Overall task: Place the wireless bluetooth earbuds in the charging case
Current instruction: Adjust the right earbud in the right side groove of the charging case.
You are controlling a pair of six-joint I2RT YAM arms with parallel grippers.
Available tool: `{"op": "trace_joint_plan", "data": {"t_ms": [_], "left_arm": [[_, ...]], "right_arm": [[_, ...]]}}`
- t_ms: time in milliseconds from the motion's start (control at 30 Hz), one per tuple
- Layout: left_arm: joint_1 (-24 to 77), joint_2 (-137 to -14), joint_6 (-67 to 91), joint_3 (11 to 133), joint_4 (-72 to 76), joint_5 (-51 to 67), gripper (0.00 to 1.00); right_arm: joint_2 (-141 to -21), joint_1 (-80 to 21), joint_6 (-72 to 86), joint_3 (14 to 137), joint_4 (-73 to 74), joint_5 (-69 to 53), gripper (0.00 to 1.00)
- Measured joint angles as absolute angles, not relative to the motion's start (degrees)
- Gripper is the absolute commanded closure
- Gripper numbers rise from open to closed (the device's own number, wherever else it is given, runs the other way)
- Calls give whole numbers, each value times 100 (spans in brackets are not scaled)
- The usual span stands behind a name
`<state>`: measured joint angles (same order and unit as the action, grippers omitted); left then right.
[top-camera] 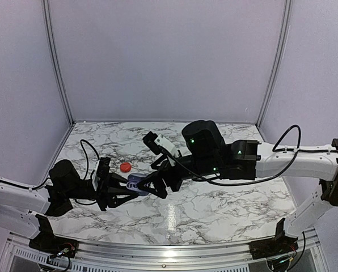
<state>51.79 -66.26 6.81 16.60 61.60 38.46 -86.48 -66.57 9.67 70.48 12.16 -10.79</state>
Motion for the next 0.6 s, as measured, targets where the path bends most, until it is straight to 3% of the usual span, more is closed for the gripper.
{"op": "trace_joint_plan", "data": {"t_ms": [600], "left_arm": [[5179, -6615, 661, 1660, 6114, 3850, 100]], "right_arm": [[-8552, -6657, 703, 6908, 980, -1776, 2]]}}
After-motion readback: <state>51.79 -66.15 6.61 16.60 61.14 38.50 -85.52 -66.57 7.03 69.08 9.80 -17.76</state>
